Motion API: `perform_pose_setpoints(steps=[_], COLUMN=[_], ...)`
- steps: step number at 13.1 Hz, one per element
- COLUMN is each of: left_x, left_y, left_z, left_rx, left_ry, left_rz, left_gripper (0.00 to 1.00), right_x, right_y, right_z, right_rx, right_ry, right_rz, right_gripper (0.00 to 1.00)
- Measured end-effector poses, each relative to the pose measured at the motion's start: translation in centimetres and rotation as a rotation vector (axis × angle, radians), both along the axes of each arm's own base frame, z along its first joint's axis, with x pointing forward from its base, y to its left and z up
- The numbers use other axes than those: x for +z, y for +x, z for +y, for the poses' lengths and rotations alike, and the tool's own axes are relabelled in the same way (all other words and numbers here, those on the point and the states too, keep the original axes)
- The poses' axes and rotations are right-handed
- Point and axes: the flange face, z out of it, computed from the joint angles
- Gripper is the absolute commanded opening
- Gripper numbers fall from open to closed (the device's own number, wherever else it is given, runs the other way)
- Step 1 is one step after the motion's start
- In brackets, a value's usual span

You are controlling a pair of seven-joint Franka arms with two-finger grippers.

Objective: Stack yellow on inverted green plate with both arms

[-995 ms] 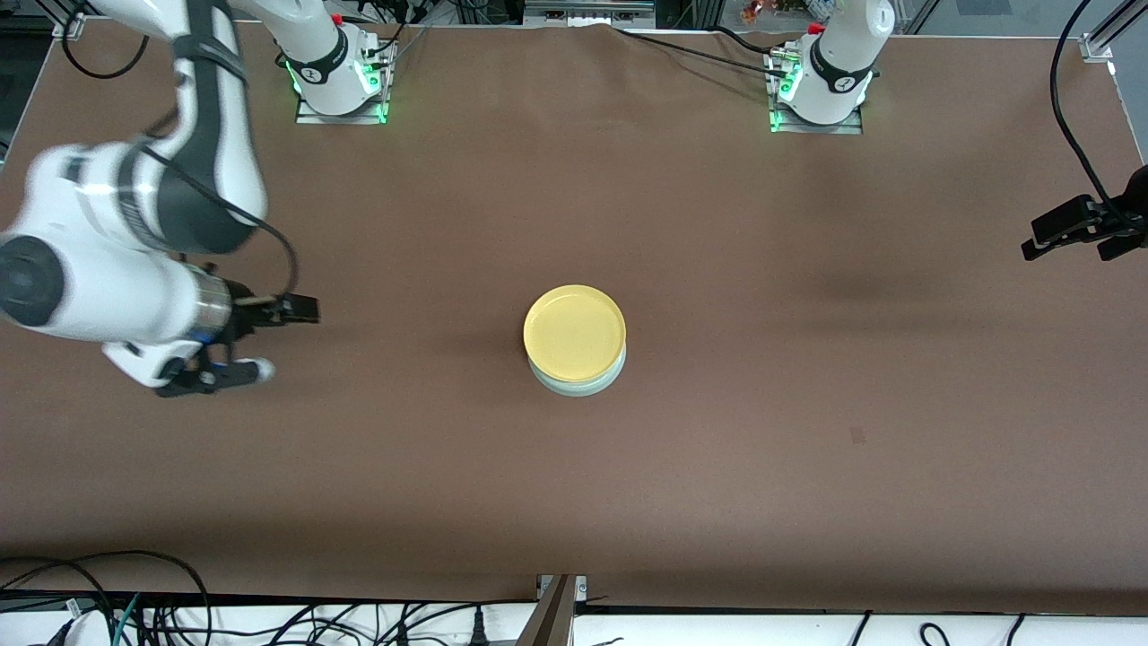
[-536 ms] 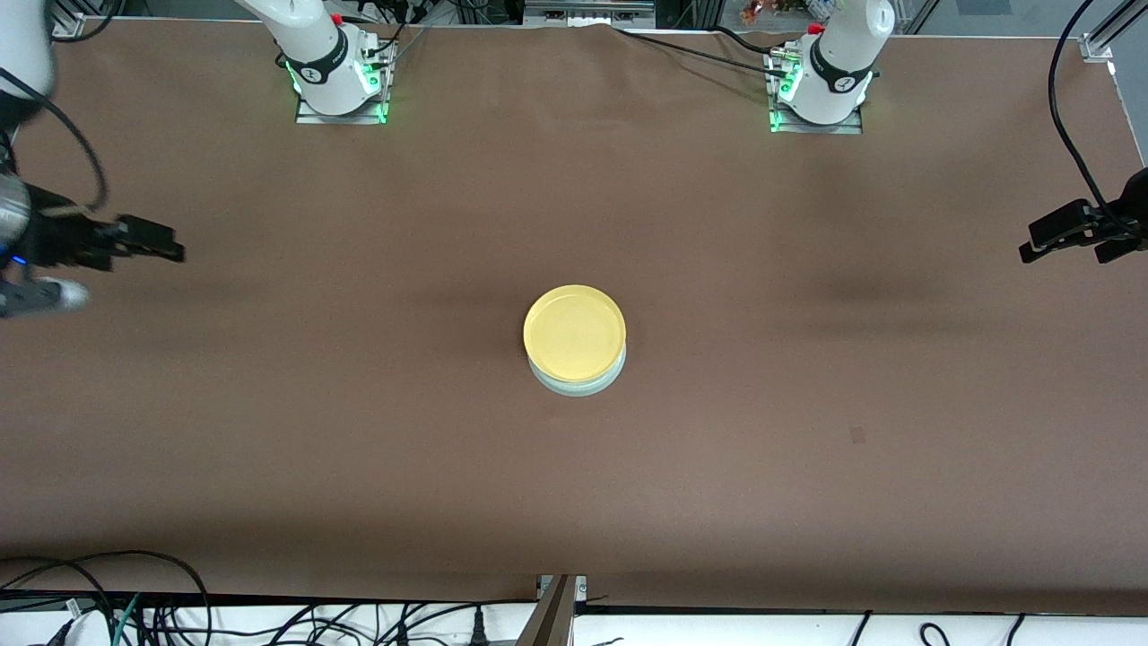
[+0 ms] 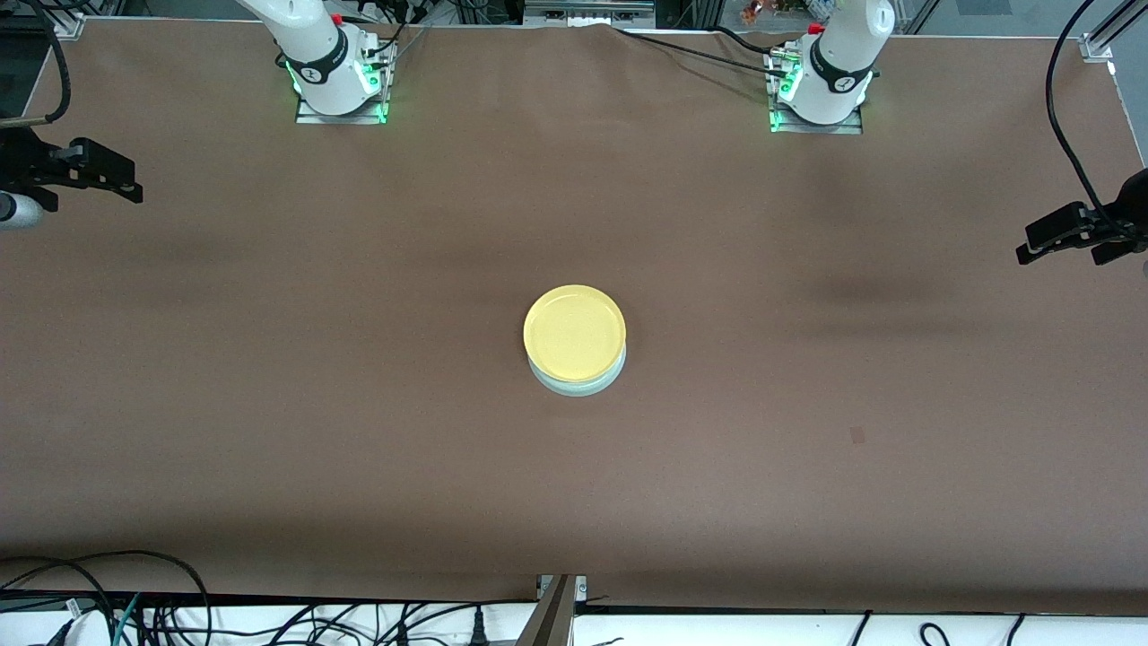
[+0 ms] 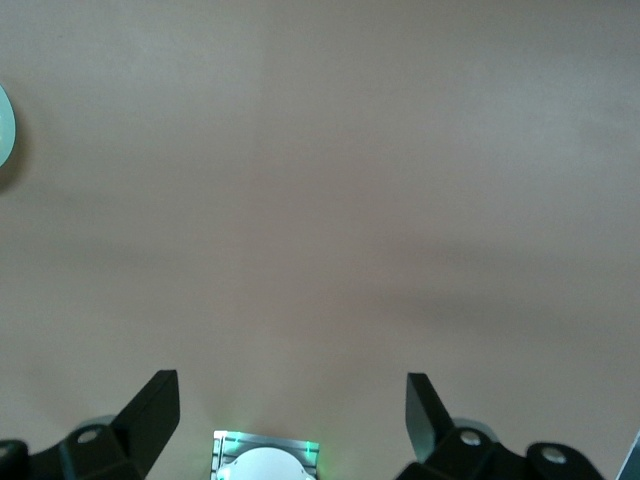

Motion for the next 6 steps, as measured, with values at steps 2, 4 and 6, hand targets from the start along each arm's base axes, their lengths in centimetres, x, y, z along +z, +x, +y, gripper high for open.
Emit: perform_pose_setpoints(steps=[2, 4, 6], left_x=[-0.01, -0.01, -0.01], left_y=[0.01, 0.01, 0.01], left_z=[-0.04, -0.04, -0.06], left_rx=[-0.001, -0.001, -0.001], left_ry=[0.000, 0.000, 0.000], left_rz=[0.000, 0.000, 0.000], left_gripper=[1.00, 1.00, 1.00], right_x=[-0.26, -0.59, -0.94], right_y=[-0.24, -0.28, -0.13], right_z=[-0.30, -0.29, -0.25], right_rx=[-0.016, -0.050, -0.057], right_ry=[-0.001, -0.007, -0.009], right_rz=[0.022, 0.036, 0.044], right_gripper=[1.00, 1.00, 1.00])
